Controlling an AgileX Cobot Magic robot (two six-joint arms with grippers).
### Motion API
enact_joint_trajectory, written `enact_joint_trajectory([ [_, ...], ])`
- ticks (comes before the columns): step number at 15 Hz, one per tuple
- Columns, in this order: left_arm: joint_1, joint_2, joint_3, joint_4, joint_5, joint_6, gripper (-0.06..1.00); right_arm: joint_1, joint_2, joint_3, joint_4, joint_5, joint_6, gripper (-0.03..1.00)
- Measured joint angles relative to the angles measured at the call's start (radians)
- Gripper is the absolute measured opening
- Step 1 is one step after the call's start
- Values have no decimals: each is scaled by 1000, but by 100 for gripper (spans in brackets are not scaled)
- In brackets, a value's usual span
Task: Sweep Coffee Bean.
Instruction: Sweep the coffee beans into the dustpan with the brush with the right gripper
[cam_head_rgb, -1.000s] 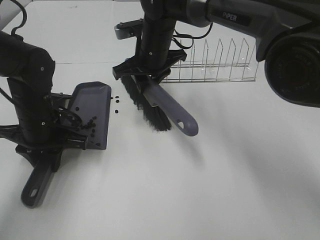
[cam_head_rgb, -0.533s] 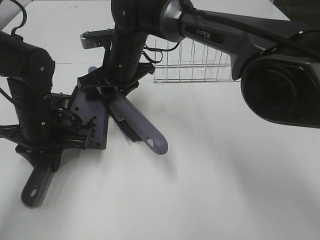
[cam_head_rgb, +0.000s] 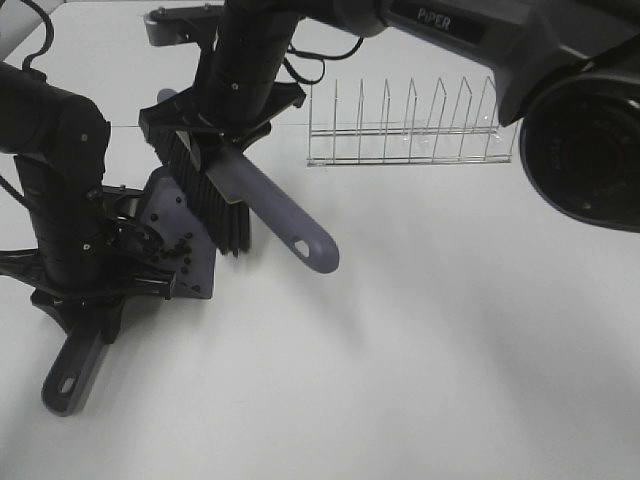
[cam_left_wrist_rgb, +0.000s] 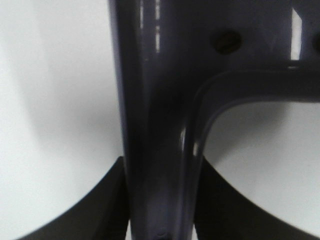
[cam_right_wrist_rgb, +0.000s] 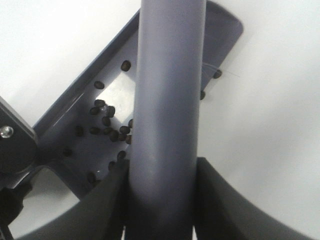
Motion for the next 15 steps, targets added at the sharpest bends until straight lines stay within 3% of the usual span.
enact_joint_trajectory([
  [6,0,0,-1,2,0,3,32,1,-59,0,-309,112,34,27],
  [15,0,0,-1,3,3,6,32,-50,19,0,-349,154,37,27],
])
